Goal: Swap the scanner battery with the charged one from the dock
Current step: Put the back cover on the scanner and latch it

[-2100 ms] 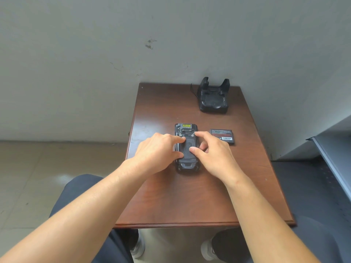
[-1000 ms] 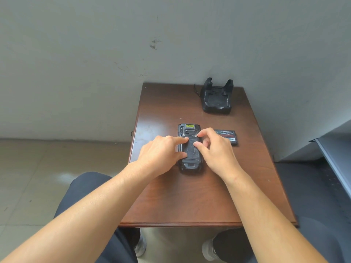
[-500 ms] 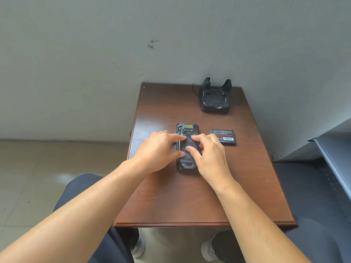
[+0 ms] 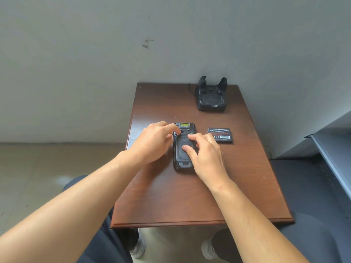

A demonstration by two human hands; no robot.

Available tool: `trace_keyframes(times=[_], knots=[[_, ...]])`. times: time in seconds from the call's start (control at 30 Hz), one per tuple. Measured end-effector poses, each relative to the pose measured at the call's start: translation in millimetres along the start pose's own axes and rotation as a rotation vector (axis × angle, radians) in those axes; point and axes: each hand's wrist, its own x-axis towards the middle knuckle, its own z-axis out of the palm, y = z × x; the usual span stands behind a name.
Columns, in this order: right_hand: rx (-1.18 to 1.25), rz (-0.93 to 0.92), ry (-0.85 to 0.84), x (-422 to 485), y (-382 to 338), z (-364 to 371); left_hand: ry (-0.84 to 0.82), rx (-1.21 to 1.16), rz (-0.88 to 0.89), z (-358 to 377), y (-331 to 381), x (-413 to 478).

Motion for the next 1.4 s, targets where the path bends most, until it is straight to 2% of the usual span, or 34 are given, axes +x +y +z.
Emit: trace_keyframes(times=[0.43,0.87,1.07,1.2,1.33,1.4], knots=[[-0.017,0.017,-0.006,-2.5,-1.9,0.8,0.006,-0.058,-0.033,0.7,7.9,4.0],[-0.026,0.009,0.026,-4.8,-2.3,2.9,0.229,-0.308,-0.292,23.9,24.7,-16.3],[-0.043,-0.007,0.012,-3.8,-2.1,0.4,0.251,-0.332,-0.315,21.5,28.9,-16.8],[-0.080,-0.065,-0.042,0.7,-2.7,-5.7,0.227,-0.311,-0.295,17.6,27.8,-14.8],[-0.065,-0.212,-0.084,21.6,2.5,-26.6,0.187,-0.271,-0.292,12.8,28.6,-11.0],[-0.162,-0.266,-0.125,37.3,10.3,-44.5,0.173,-0.263,-0.316,12.2,29.7,-10.9]])
